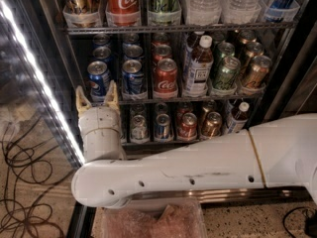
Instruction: Pick pepsi can from middle shelf of fridge
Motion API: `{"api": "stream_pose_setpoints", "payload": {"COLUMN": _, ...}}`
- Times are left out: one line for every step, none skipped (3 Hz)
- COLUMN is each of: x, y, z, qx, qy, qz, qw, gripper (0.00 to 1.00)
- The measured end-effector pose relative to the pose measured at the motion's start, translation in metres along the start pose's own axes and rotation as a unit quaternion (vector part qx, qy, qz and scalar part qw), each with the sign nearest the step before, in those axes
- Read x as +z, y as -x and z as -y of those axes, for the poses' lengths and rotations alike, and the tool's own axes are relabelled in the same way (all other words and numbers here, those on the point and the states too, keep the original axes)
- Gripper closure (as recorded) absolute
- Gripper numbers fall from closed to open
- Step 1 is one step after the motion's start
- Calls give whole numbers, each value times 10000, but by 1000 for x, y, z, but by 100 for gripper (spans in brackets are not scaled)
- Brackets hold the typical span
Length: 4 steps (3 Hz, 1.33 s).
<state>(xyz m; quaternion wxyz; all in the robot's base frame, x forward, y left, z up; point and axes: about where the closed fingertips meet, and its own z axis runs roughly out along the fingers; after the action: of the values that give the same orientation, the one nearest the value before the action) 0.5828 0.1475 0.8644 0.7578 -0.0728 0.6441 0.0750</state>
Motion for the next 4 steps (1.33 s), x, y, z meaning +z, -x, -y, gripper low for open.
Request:
{"api": "stream_pose_setpoints", "payload": {"x": 12, "y": 2, "z": 0, "qx": -4, "qy": -63, "qz": 99, "qw": 9999, "gripper": 40}}
{"api": "stream_pose_setpoints", "payload": {"x": 27, "y": 2, "z": -3, "qx": -91, "qy": -130, "qz": 204, "qw": 9997, "gripper": 40}}
{"api": "stream_pose_setpoints", "payload": {"x": 42, "y": 2, "z": -10, "qx": -159, "qy": -133, "qz": 284, "qw": 9994, "gripper": 41}}
{"api": "stream_pose_setpoints", "payload": {"x": 51, "y": -1, "z": -17, "qx": -246, "qy": -181, "qz": 268, "qw": 9992, "gripper": 41}}
